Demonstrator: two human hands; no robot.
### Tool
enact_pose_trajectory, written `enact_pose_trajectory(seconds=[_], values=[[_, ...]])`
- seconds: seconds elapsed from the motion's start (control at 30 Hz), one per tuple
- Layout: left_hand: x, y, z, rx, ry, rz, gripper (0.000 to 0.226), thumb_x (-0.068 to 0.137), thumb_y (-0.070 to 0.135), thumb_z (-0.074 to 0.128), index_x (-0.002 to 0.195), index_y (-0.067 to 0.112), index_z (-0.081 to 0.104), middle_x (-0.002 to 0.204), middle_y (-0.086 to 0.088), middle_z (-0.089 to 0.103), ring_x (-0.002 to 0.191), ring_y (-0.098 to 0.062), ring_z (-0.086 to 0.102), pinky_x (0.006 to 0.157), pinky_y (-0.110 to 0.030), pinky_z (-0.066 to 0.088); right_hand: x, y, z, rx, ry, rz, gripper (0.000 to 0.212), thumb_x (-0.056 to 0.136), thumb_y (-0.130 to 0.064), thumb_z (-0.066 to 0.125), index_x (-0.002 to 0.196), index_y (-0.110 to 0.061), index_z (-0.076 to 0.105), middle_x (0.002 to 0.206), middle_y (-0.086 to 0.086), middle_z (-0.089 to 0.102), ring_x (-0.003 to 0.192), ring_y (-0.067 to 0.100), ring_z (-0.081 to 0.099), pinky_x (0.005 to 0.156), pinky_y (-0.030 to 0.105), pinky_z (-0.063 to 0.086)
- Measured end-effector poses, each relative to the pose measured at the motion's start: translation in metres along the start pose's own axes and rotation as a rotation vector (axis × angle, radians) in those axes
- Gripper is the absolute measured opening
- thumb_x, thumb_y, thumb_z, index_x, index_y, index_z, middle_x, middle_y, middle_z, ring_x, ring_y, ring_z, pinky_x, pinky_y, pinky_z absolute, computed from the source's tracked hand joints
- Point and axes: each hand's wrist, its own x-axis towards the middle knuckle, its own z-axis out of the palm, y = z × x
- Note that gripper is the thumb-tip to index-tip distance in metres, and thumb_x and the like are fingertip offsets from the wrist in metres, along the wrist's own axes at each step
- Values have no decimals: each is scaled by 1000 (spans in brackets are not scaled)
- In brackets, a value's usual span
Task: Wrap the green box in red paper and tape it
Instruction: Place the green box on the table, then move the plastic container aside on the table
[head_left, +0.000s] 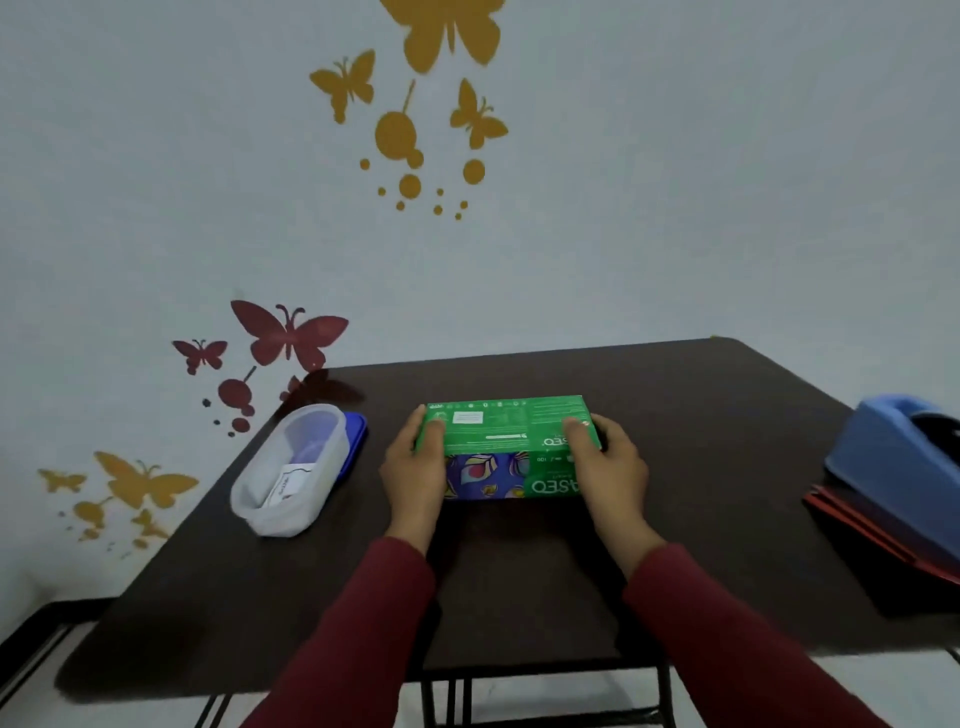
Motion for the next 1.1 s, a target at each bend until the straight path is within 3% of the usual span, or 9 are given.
enact_pose_trajectory(seconds=[0.13,0.3,0.4,0.47,0.57,0.67,0.87,1.0,1.1], values=[[-12,7,-7,24,-25,10,45,98,39,61,141,24,64,135,5,67,118,-15,65,109,-39,49,-7,-9,-5,-29,-31,9,35,92,-47,72,115,-20,73,99,-1,76,91,14,72,84,30,56],[-11,2,-13,11,-45,-59,61,89,50,62,143,22,60,138,3,66,117,-18,67,107,-44,51,-11,-25,-16,-257,-178,-22,42,93,-44,73,125,-18,64,101,-3,68,74,-1,60,59,7,42],[-12,15,-17,38,5,-17,49,98,34,60,143,15,60,142,-3,63,127,-21,61,110,-38,46,-12,-31,-11,-460,-95,-258,49,96,-31,71,137,-7,60,129,9,67,110,19,65,93,20,47],[-10,21,-19,65,38,38,40,101,22,56,139,13,63,139,-4,65,123,-18,61,98,-26,44,-18,-40,-4,-452,-83,-425,41,96,-23,69,134,-9,64,134,7,65,124,20,60,102,22,39],[-2,32,-24,80,59,171,30,101,15,58,129,12,69,128,-3,70,109,-9,61,87,-12,40,-30,-61,16,-365,-127,-561,25,95,-18,69,119,-13,74,118,-1,72,107,7,63,96,17,43],[10,47,-40,140,74,311,23,100,10,59,116,10,75,109,1,74,96,-8,64,74,2,40,-43,-81,45,-252,-250,-483,13,93,-18,69,99,-17,80,90,-12,75,84,-4,67,82,8,49],[51,58,-97,320,65,350,26,99,10,53,112,16,75,107,4,72,97,-9,64,85,-17,43,-61,-97,125,-190,-649,-77,8,81,-25,74,75,-22,79,80,1,80,86,22,78,90,44,62],[83,52,-143,496,51,153,29,100,19,49,115,11,72,121,-6,70,116,-26,61,102,-32,44,-70,-94,171,-485,-779,-74,22,86,-38,71,88,-17,75,94,8,74,89,27,69,81,32,57],[112,34,-170,535,-70,-112,26,96,37,53,92,13,62,99,-11,63,101,-26,60,89,-35,44,-70,-84,197,-610,-827,-37,28,94,-42,60,76,-21,55,88,8,62,69,22,57,53,19,45]])
